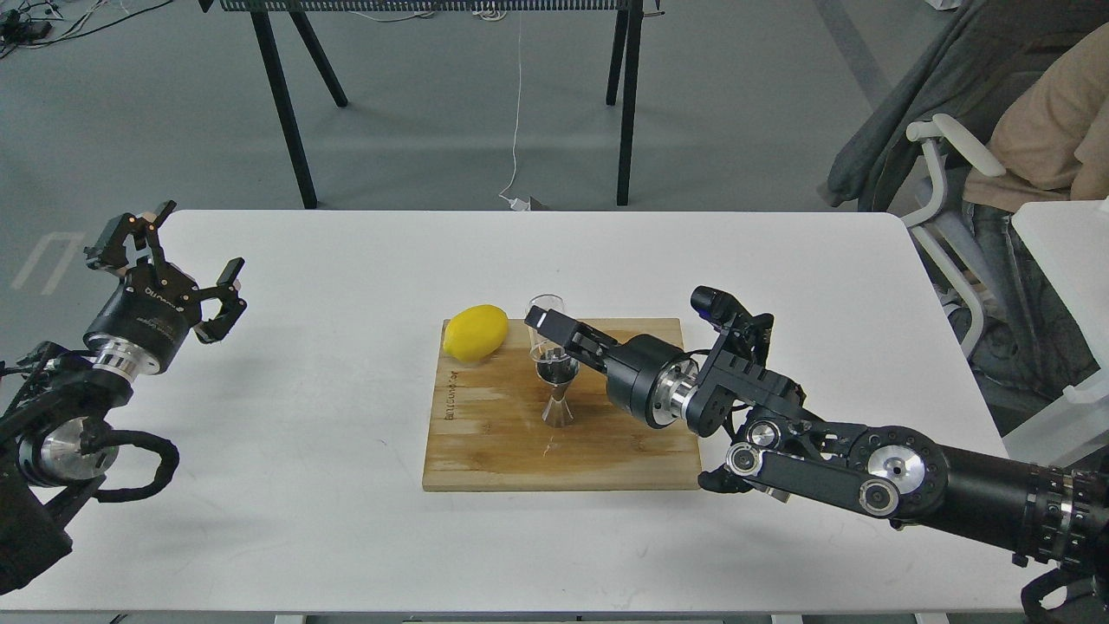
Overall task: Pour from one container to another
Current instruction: 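Raise the glass cup upright and pull the right gripper away from the jigger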
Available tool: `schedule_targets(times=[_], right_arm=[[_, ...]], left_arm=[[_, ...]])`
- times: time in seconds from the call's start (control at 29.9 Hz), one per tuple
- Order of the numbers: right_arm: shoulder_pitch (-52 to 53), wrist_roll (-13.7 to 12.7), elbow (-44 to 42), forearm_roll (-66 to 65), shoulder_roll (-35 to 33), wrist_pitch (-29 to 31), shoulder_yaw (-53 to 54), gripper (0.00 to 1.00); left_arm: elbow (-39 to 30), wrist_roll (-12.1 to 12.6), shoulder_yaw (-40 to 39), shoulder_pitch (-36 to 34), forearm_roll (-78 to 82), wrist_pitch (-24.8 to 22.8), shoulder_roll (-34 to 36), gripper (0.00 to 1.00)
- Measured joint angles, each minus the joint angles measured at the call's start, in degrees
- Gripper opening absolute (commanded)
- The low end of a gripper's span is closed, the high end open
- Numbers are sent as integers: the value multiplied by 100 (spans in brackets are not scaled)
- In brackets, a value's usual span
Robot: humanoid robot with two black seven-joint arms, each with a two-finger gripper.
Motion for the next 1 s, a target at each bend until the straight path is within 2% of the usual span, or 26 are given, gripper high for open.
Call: schedule_targets(times=[0.23,0.47,0.67,1.0], right_arm=[[-35,0,26,92,-33,-57,246,39],[-190,1,176,842,-68,-80,1083,39],[-762,1,324,2210,67,-123,2661,39],[-2457,-57,308,4818,601,-135,6008,39]], left_arm=[[2,0,0,0,-3,0,0,99],[8,0,0,0,-3,0,6,99],[8,0,0,0,-4,0,6,99],[8,0,8,0,2,0,-10,99]])
